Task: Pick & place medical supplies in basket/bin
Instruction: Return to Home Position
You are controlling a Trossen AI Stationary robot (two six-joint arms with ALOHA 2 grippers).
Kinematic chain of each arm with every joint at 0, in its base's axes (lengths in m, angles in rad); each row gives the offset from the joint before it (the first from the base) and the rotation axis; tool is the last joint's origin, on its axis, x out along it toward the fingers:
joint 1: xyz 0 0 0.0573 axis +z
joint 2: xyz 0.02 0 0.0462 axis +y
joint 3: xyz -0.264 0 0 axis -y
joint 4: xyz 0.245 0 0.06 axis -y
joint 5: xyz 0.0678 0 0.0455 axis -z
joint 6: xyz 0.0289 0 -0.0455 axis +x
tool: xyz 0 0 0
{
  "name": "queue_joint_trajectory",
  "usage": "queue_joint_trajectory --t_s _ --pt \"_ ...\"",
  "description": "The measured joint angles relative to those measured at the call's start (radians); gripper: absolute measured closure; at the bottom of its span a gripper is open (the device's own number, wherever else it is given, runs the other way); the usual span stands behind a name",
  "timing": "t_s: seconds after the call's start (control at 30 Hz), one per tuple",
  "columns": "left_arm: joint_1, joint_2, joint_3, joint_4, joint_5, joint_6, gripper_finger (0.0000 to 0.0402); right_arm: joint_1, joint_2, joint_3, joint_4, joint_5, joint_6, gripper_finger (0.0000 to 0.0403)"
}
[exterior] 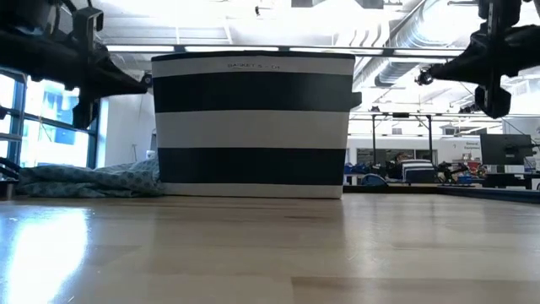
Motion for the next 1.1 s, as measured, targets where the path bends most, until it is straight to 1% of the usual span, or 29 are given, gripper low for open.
queue_joint_trajectory --t_s 0.07,0.17,0.23,0.3,0.4,0.47,0.6,0.7,0.77,0.87,0.97,1.03,1.1 --pt "-0.044 0.000 -0.033 0.054 -0.026 -0.027 0.0379 0.000 0.000 -0.014 0.007 0.010 -0.002 0.0403" --pt "-0.127 -0.001 -0.083 0.121 -0.121 -0.059 0.0379 0.000 0.000 -0.056 0.045 0.008 0.013 0.0403" --pt "-0.179 0.000 -0.099 0.123 -0.185 -0.068 0.0379 0.001 0.000 -0.107 0.121 0.000 0.031 0.0403" --pt "-0.217 0.000 -0.100 0.123 -0.222 -0.072 0.0379 0.001 0.000 -0.172 0.245 -0.025 0.051 0.0403" --pt "-0.254 -0.001 -0.100 0.134 -0.238 -0.051 0.0379 0.001 0.000 -0.284 0.466 -0.058 0.103 0.0403" --pt "-0.268 0.000 -0.100 0.133 -0.241 -0.021 0.0373 0.004 0.010 -0.294 0.488 -0.071 0.103 0.0403" --pt "-0.273 0.005 -0.098 0.105 -0.242 0.014 0.0354 0.035 0.014 -0.297 0.496 -0.055 0.091 0.0403" --pt "-0.272 0.022 -0.098 0.103 -0.235 0.045 0.0370 0.081 0.013 -0.297 0.536 -0.034 0.105 0.0403" --pt "-0.272 0.027 -0.098 0.102 -0.226 0.053 0.0381 0.124 0.010 -0.297 0.577 -0.015 0.105 0.0403" --pt "-0.272 0.028 -0.101 0.109 -0.192 0.051 0.0381 0.199 0.009 -0.297 0.608 0.041 0.105 0.0403" --pt "-0.273 0.027 -0.115 0.151 -0.155 0.033 0.0365 0.275 0.009 -0.298 0.604 0.126 0.101 0.0403" --pt "-0.273 0.028 -0.115 0.151 -0.153 0.031 0.0351 0.316 0.009 -0.298 0.578 0.202 0.079 0.0403" --pt "-0.272 0.028 -0.115 0.151 -0.152 0.039 0.0338 0.340 0.010 -0.298 0.561 0.253 0.039 0.0403"
